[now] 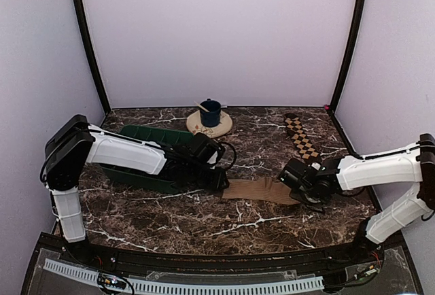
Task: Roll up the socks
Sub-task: Pick up the sock from the center of the board, then fold the sock at the center of the board.
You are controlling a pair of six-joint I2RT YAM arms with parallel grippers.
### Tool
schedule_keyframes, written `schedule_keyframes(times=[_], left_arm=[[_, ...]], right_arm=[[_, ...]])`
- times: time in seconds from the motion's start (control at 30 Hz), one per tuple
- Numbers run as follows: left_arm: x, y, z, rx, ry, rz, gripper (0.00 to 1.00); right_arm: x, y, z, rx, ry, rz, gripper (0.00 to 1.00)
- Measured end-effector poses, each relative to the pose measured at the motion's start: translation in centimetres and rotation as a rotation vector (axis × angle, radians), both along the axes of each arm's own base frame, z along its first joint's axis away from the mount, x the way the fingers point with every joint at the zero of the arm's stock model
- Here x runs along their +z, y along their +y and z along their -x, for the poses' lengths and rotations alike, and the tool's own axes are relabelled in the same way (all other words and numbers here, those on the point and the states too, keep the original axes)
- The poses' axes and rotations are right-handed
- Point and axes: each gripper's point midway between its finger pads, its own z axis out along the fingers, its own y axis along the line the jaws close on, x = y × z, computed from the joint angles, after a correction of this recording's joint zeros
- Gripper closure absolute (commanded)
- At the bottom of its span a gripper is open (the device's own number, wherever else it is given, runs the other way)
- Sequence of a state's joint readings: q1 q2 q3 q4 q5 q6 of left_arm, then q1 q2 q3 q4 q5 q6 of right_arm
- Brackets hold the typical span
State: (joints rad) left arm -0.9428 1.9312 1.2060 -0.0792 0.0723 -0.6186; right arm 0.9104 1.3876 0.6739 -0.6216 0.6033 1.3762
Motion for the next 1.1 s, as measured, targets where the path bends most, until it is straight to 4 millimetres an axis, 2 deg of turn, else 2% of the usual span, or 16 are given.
schedule_keyframes(times=[0.2, 0.37, 0.53, 0.67, 0.93, 1.1], left_arm=[[4.0, 0.2, 0.0, 0.003, -0.054, 0.068, 0.59], [6.3, 0.8, -0.2, 0.02, -0.109, 0.096, 0.59], [5.8, 2.3, -0.1, 0.047, -0.13, 0.063, 0.59], [5.3, 3.4, -0.1, 0.07, -0.148, 0.033, 0.6], [6.7, 5.5, -0.3, 0.124, -0.212, 0.018, 0.62], [6.6, 6.7, -0.2, 0.148, -0.23, -0.003, 0.63]], right_arm=[[2.6, 1.7, -1.6, 0.045, -0.038, -0.007, 0.92], [4.8, 3.9, -3.1, 0.1, -0.071, -0.018, 0.92], [5.8, 7.3, -4.2, 0.171, -0.077, -0.006, 0.91], [5.9, 10.3, -4.6, 0.23, -0.067, 0.015, 0.91], [6.6, 15.9, -4.9, 0.331, -0.068, 0.022, 0.9], [6.5, 18.8, -5.2, 0.378, -0.069, 0.023, 0.89]])
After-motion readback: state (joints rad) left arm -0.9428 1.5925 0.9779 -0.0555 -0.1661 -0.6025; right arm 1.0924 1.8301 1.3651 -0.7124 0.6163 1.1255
